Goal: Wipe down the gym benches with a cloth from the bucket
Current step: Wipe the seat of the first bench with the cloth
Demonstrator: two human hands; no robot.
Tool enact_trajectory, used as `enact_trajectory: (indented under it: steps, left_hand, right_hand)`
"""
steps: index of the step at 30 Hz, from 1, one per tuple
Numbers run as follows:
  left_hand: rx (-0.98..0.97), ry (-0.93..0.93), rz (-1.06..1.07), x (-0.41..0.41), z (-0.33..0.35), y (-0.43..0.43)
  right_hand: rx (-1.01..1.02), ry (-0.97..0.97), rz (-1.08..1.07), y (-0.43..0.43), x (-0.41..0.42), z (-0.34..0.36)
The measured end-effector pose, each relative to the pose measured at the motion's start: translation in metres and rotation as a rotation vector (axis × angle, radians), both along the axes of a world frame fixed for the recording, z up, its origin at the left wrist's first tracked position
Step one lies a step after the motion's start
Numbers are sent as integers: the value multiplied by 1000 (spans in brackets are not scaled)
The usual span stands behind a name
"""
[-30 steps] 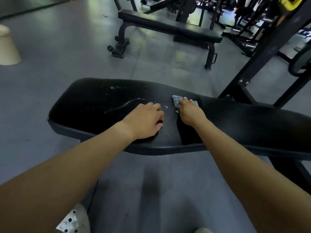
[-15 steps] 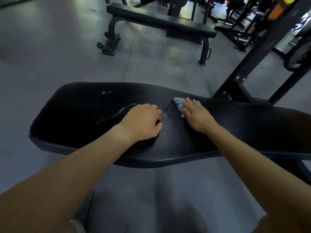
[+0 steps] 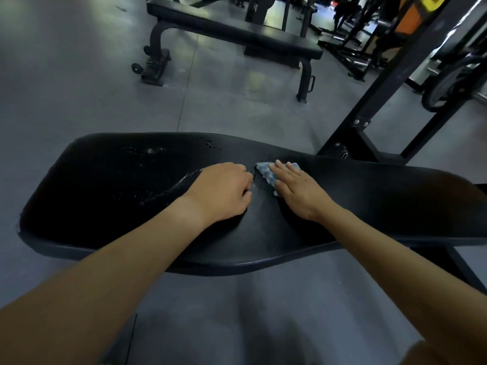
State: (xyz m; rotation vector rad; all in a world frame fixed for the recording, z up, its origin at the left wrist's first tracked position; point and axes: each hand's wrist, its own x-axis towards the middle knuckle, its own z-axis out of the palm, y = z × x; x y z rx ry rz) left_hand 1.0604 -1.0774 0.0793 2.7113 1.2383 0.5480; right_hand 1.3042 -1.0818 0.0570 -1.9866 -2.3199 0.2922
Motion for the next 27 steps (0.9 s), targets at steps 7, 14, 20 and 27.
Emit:
enact_trajectory:
  steps: [7, 14, 20, 27]
  left_hand:
    - [-14, -7, -23, -3, -3, 0]
    - [-21, -28, -24, -2, -5, 5]
    - [2, -9, -37, -3, -6, 6]
    - [27, 16, -44, -1, -8, 10]
  right_hand:
    - [54, 24, -300, 36, -9, 0]
    - [101, 127, -264, 13, -11, -7]
    - [31, 142, -432, 52, 7, 3]
    - [102, 70, -320, 49, -36, -7]
